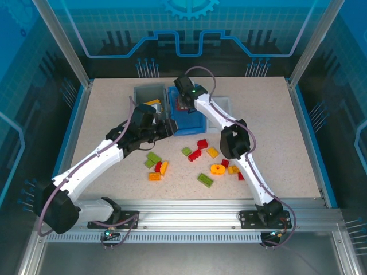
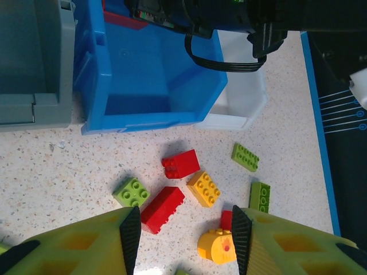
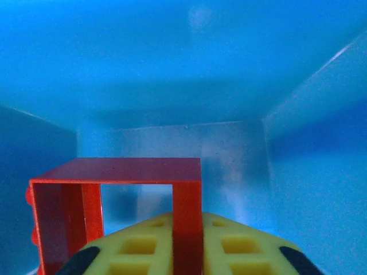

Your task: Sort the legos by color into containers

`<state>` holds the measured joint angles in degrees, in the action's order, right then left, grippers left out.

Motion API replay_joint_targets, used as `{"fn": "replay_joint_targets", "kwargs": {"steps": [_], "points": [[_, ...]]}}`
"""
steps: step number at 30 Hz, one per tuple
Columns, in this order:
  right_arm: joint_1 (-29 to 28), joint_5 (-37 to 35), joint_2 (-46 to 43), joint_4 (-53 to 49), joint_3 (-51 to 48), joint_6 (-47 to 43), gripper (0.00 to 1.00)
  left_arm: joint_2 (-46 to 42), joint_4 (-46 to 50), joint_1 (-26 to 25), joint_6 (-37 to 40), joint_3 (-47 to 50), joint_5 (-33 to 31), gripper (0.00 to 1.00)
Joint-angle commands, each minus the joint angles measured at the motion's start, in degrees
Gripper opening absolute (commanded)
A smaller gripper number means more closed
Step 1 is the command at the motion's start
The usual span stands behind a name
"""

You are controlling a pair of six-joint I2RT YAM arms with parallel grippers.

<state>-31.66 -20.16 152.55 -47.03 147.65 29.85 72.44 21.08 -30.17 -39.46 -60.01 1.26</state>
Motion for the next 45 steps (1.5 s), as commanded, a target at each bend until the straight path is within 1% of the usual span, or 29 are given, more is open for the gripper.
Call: {"fn": "replay_joint_targets", "kwargs": {"steps": [1,6,10,17,20,26,28,31,34,36,39,43,45], "points": [[0.5,3.9,0.8,0.7,2.7,-1.2,0.25,0.2,-0.6,-0.6,2.1,-2.2,-1.9,0.49],[0.4,5.1,-1.9,-0.1,2.9,-0.6,0.36,-0.9,0.9,-0.6,2.4,-1.5,-2.4,0.49],[-0.2,3.9,-8.0,-0.6,0.4,-0.2,0.37,-2.6,2.8,-0.7,2.0,-0.2,-3.3,0.49],[-1.6,-0.6,-25.6,2.5,-11.4,-0.7,0.37,-5.8,5.9,-1.0,1.0,2.2,-3.8,0.49],[-2.4,-2.9,-34.3,4.2,-19.5,-1.2,0.37,-6.3,7.9,-1.5,1.4,2.7,-3.6,0.49],[-3.8,-5.4,-54.7,9.0,-43.8,-0.6,0.38,-6.7,9.6,-4.2,1.5,3.8,-3.2,0.5],[-4.0,-6.2,-61.1,7.6,-51.7,1.4,0.39,-6.6,9.6,-5.6,1.5,4.1,-3.4,0.5],[-3.7,-7.3,-68.6,2.5,-61.3,5.3,0.4,-6.3,8.7,-8.0,1.6,4.4,-4.2,0.5],[-2.6,-7.0,-74.7,-1.1,-70.5,7.9,0.43,-5.6,6.5,-10.8,1.1,4.5,-5.3,0.5],[-0.5,-5.2,-77.7,-3.4,-75.8,9.6,0.46,-4.7,4.4,-13.1,0.4,4.6,-6.3,0.51],[4.0,-1.2,-79.7,-6.9,-83.2,12.4,0.55,-2.5,0.8,-17.0,-0.7,4.4,-7.6,0.51],[9.8,5.7,-80.3,-4.2,-92.6,12.9,0.64,1.4,-4.2,-22.6,-1.4,3.7,-8.4,0.52],[12.3,8.7,-79.3,-1.1,-95.8,12.5,0.67,3.5,-6.1,-24.6,-2.2,3.3,-8.2,0.52]]}}
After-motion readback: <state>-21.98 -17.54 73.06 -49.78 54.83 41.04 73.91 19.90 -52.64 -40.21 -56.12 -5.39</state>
